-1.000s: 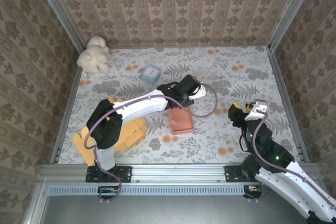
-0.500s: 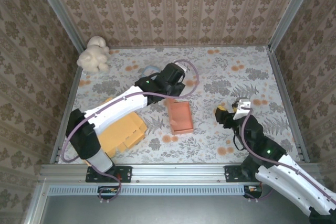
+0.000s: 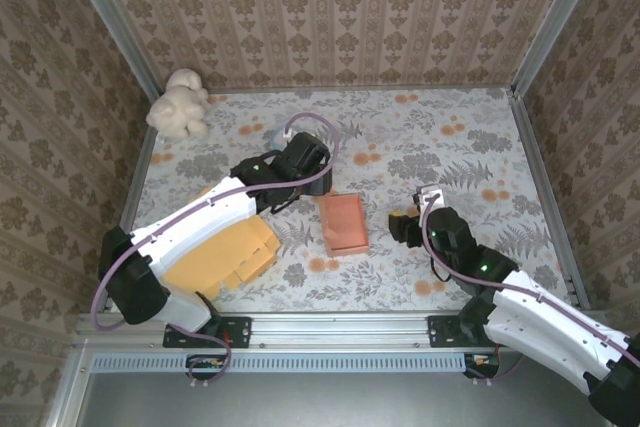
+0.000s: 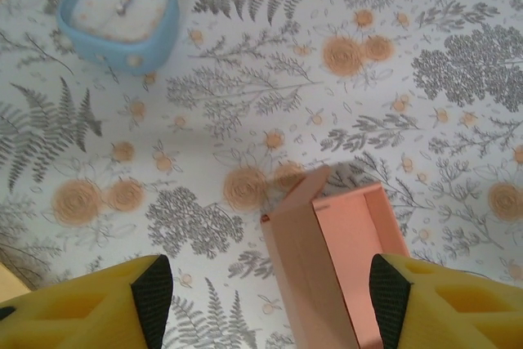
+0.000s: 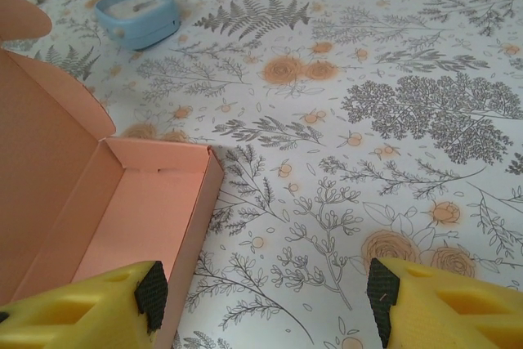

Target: Fold the paper box

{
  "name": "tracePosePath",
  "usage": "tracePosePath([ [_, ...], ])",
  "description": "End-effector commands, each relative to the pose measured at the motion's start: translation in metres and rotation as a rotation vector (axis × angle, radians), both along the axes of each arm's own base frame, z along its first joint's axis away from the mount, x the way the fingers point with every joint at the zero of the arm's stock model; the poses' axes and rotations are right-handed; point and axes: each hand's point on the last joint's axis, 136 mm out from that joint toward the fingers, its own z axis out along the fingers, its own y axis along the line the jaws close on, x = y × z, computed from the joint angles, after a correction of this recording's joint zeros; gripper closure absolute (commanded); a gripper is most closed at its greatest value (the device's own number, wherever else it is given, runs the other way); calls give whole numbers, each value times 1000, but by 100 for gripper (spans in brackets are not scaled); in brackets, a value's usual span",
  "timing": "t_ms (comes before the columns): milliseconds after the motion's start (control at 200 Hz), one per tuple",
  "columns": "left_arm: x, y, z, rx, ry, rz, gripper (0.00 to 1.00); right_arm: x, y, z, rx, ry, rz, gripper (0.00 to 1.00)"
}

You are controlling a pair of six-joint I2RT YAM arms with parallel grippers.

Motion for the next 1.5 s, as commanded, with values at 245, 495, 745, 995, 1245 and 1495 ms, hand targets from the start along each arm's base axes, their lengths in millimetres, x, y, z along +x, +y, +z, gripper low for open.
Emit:
tracePosePath([
  [245, -16, -10, -18, 89, 52, -23, 41, 7, 15, 12, 9, -5, 49, 30],
  [495, -18, -13, -32, 140, 78, -47, 56, 7, 15, 12, 10, -2, 51, 30],
  [745, -16, -15, -30, 159, 64, -62, 66, 7, 16, 12, 10, 0, 53, 31],
  [995, -16, -15, -33, 176, 69, -71, 79, 8, 15, 10, 6, 3, 48, 30],
  [1245, -14, -14, -27, 197, 48, -87, 90, 8, 15, 9, 3, 6, 46, 31],
  [1495, -7, -42, 10, 279, -144, -428, 100, 8, 18, 11, 6, -11, 65, 30],
])
